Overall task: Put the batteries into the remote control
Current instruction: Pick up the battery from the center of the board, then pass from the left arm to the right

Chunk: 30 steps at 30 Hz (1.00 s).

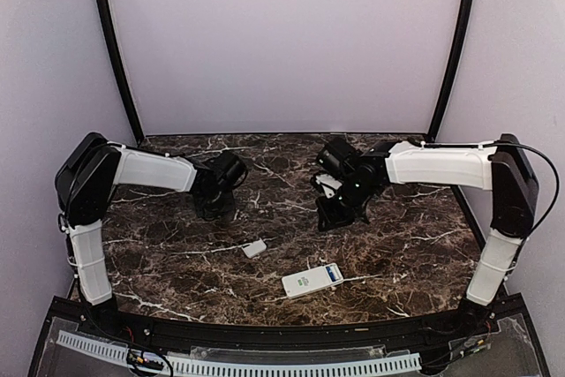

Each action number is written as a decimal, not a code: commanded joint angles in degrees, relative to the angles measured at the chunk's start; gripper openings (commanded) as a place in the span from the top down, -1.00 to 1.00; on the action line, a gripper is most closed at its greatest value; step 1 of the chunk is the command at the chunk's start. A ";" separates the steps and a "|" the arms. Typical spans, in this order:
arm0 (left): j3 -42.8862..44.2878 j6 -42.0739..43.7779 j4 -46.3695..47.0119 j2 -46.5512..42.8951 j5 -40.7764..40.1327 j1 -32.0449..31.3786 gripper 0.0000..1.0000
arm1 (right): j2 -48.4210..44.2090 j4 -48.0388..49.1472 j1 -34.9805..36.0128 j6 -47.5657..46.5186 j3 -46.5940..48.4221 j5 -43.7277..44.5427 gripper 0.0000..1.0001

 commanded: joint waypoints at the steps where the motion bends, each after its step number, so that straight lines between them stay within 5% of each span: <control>1: -3.89 10.22 6.32 -9.52 -7.13 -5.34 0.84 | -4.95 -1.35 0.23 -0.65 2.10 2.50 0.65; 6: -12.11 24.83 24.75 -20.40 -8.38 -11.99 0.85 | -11.98 -0.53 -0.42 -1.91 3.53 3.57 0.64; 10: -20.92 35.80 47.64 -31.69 1.35 -14.11 0.89 | -19.59 1.45 -1.21 -2.66 4.34 3.44 0.62; 14: -25.76 48.16 60.18 -38.24 11.32 -18.01 0.94 | -27.73 7.45 -1.86 -3.52 4.00 -1.52 0.54; 22: -28.37 65.83 69.25 -42.60 24.89 -25.92 1.00 | -33.88 15.88 -1.33 -3.92 4.61 -14.68 0.54; 30: -28.00 75.78 71.23 -40.02 25.48 -31.75 1.00 | -34.39 19.12 4.02 -5.13 3.65 -15.60 0.56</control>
